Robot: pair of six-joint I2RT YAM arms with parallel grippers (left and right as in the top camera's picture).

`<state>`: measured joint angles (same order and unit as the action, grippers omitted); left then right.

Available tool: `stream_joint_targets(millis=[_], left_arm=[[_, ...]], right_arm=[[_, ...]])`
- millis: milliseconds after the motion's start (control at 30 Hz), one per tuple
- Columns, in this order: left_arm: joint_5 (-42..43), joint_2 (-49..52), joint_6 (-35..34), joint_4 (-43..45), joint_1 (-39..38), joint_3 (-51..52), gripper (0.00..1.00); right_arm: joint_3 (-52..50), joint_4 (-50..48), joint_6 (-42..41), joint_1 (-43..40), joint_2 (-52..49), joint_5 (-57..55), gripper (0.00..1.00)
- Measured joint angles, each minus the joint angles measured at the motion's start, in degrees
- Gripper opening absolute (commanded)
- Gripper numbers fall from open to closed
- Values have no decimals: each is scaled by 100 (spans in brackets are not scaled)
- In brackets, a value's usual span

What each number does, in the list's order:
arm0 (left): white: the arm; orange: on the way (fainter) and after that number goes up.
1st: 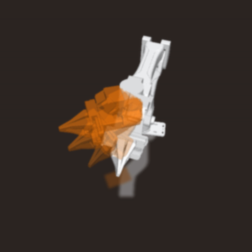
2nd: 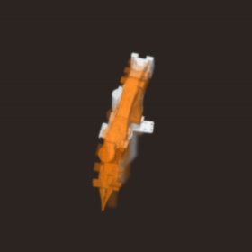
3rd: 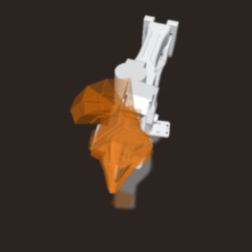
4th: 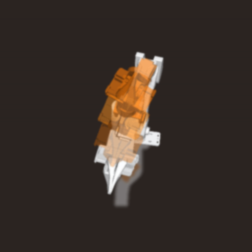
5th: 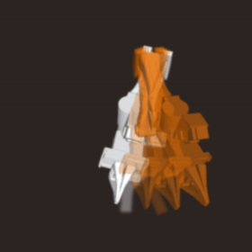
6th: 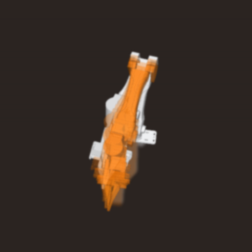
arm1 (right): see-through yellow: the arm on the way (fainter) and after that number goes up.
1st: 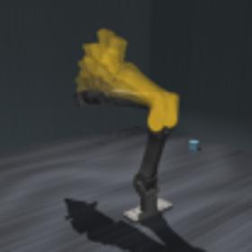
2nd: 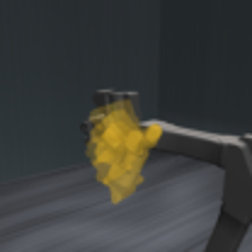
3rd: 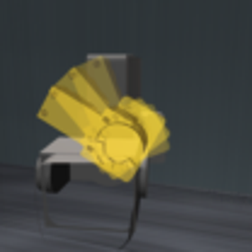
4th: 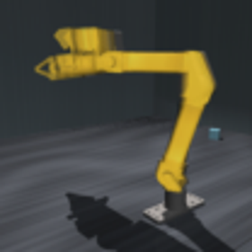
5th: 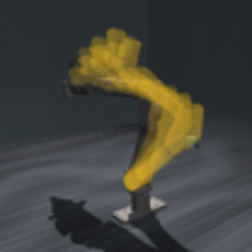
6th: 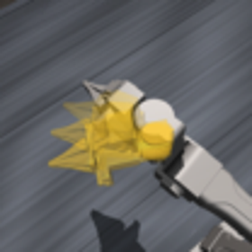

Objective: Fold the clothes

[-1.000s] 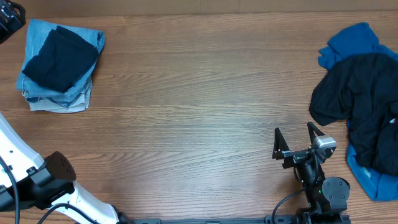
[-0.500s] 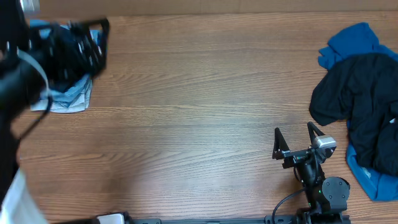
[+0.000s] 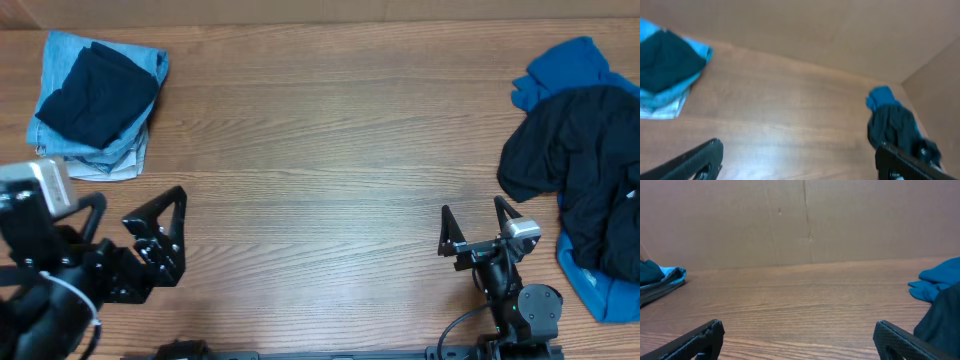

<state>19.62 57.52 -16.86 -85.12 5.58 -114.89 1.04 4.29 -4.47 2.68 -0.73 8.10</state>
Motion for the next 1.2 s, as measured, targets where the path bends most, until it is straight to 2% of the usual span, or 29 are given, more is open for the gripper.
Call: stream_joint_targets(millis=[133,200,233,333,567,700,767,1200], left_arm=[[-149,-601,-52,1423,0,2100,100],[-319,-918,-83,2590,0,3587,100],[-345,-984,-90,2844,0,3995,100],[-437,-1410,-105,4444,0,5722,100],[-590,-2518,-120,7138,0,8509,100],[-645,-2949,-120,7987,0,9433,100],[-686,-3139,-122,8142,0,9779,100],[-1460,-4511,-120,8365,0,11234,100]], right_arm=[[0,-4,-2,0,7,0,100],[0,2,-2,0,9,-2,100],[0,2,-2,0,9,0,100],[0,0,0,0,11,0,100],[0,0,0,0,11,-2,100],[0,7,0,0,11,0,100],[0,2,0,0,11,2,100],[0,4,0,0,11,-2,100]])
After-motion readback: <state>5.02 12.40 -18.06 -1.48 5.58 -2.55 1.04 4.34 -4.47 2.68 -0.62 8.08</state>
